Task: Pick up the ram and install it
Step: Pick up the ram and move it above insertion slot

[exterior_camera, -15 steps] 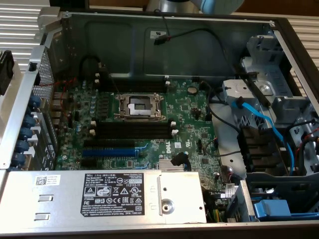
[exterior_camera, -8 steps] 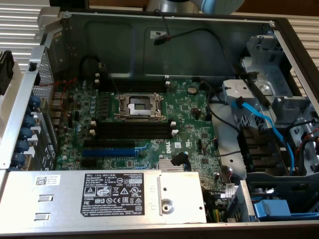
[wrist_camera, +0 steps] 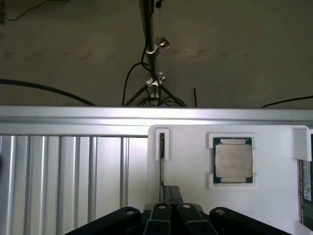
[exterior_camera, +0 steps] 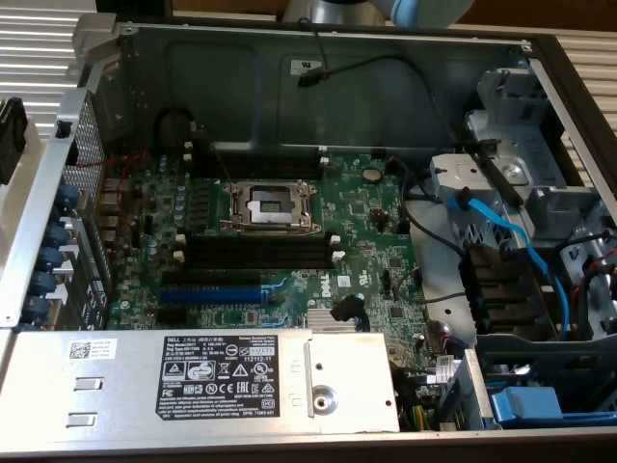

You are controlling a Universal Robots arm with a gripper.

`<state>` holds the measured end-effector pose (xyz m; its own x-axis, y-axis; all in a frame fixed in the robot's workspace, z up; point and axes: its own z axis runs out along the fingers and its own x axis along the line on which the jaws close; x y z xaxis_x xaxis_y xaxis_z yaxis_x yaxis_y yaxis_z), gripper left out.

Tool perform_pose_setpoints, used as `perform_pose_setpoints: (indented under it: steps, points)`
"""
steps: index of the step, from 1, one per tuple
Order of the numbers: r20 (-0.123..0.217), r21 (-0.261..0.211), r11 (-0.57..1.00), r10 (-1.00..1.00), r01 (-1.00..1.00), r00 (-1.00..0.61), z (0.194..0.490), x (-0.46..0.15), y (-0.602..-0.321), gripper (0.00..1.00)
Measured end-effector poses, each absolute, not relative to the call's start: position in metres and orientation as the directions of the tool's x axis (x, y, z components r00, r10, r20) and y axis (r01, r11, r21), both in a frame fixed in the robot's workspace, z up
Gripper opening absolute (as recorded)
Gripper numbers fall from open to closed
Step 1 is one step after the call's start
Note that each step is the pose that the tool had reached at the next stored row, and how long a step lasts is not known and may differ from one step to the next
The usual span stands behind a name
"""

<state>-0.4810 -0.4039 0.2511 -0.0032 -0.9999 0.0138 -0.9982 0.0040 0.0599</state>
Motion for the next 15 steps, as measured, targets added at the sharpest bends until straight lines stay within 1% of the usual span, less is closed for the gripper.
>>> perform_pose_setpoints:
  steps: [15]
  points:
    - [0.034,0.057,-0.001,-0.999,-0.998,0.003,0.235,-0.476,-0.406,0.1]
